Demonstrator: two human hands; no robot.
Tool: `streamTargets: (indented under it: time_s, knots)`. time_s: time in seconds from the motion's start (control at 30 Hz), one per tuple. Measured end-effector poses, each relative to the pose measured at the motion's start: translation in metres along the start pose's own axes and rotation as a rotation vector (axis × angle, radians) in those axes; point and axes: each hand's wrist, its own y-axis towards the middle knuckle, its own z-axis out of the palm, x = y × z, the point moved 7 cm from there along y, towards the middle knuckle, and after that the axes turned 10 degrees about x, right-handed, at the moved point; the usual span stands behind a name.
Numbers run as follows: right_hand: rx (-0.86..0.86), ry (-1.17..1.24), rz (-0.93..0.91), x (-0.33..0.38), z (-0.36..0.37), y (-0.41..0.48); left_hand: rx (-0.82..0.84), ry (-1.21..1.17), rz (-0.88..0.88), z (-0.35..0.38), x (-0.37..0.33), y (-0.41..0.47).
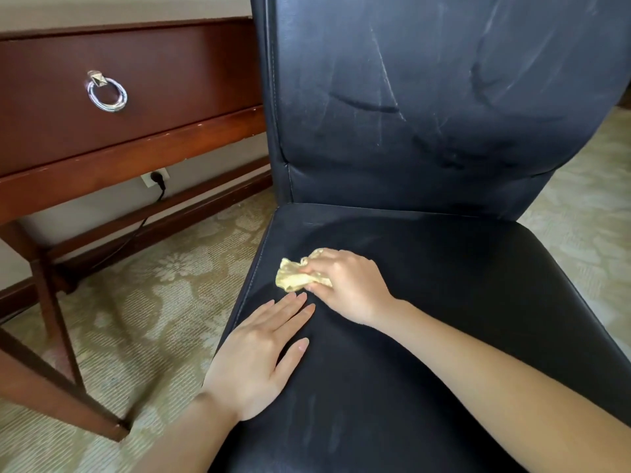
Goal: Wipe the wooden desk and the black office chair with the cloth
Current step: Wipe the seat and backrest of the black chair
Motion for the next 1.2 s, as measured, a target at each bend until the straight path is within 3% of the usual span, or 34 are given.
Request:
streamTargets:
  time_s: [0.13, 0.33, 0.53, 0.8, 0.9, 1.07, 1.2]
  knots:
    - [0.061, 0.001, 0.033, -0.013, -0.006, -0.029, 0.008, 0.008, -0.002, 0.001, 0.001, -0.001]
    - [0.033, -0.126, 0.300, -0.087, -0.037, -0.050, 0.011, 0.017, -0.004, 0.003, 0.001, 0.000]
    - [-0.018, -0.189, 0.584, -0.160, -0.060, -0.029, -0.001, 0.014, -0.005, 0.003, 0.000, 0.000]
    - [-0.089, -0.183, 0.804, -0.201, -0.061, 0.015, -0.061, -0.017, 0.019, 0.000, -0.001, -0.001]
    - [-0.077, -0.199, 0.754, -0.188, -0.051, 0.033, -0.080, -0.028, 0.024, -0.001, 0.000, 0.000]
    - [-0.083, -0.345, 0.518, -0.138, -0.037, 0.044, -0.083, -0.041, 0.016, 0.000, 0.002, 0.000]
    - [-0.098, -0.263, 0.322, -0.101, -0.026, 0.026, -0.076, -0.034, 0.011, 0.001, 0.003, 0.000]
